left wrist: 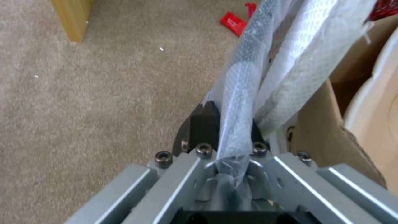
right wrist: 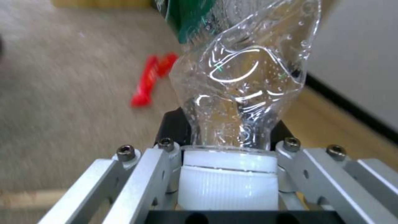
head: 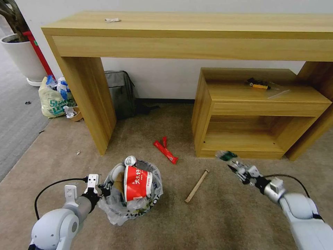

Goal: Pick up the trash bin and place the garbage on the floor into it.

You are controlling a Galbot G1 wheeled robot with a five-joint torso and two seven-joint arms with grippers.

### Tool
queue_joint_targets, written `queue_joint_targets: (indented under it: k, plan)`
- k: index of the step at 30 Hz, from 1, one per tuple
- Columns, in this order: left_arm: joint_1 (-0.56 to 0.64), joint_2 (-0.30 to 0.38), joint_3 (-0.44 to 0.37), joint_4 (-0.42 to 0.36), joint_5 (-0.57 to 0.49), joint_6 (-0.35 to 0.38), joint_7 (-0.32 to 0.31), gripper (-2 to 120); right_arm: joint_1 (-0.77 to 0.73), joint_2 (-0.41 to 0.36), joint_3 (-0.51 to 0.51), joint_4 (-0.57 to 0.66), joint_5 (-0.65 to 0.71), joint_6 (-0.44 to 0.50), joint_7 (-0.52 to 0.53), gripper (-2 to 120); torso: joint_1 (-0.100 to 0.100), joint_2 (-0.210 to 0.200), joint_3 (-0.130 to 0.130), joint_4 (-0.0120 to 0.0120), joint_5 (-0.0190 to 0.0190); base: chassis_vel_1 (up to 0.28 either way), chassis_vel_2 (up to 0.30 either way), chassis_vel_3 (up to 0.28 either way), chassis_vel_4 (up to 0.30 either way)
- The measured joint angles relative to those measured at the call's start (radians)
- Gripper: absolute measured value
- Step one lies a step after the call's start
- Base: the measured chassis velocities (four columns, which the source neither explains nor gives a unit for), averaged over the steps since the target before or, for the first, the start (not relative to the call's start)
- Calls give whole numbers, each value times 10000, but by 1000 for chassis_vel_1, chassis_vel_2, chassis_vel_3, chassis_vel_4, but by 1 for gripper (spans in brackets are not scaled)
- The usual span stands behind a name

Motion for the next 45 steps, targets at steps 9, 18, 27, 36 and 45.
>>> queue_joint_targets:
  k: [9, 18, 27, 36, 45]
  plan:
    - [-400, 237, 594, 188, -401, 0, -475, 0, 862, -470, -1596, 1930, 39, -893, 52, 25, 0, 0, 0, -1, 0, 0, 0, 0, 0]
    - [-784, 686, 1322, 562, -588, 1, -925, 0, 2404, -393, -3715, 2521, -1130, -915, 95, 25, 1, 0, 1, 1, 0, 0, 0, 0, 0]
    - [-832, 787, 1295, 653, -582, 1, -948, 0, 4148, -205, -5354, 2494, -3423, -533, -357, 25, 1, 0, 1, 2, 1, 0, 0, 0, 0]
    - [-868, 677, 1167, 739, -513, 1, -911, 0, 4613, -415, -6622, 2814, -3512, -458, -578, 25, 1, 0, 1, -1, 1, 0, 0, 0, 0]
    - [-815, 689, 902, 679, -536, -1, -888, 0, 5057, -407, -7523, 2816, -3907, -155, -950, 25, 1, 0, 0, 0, 1, 0, 0, 0, 0]
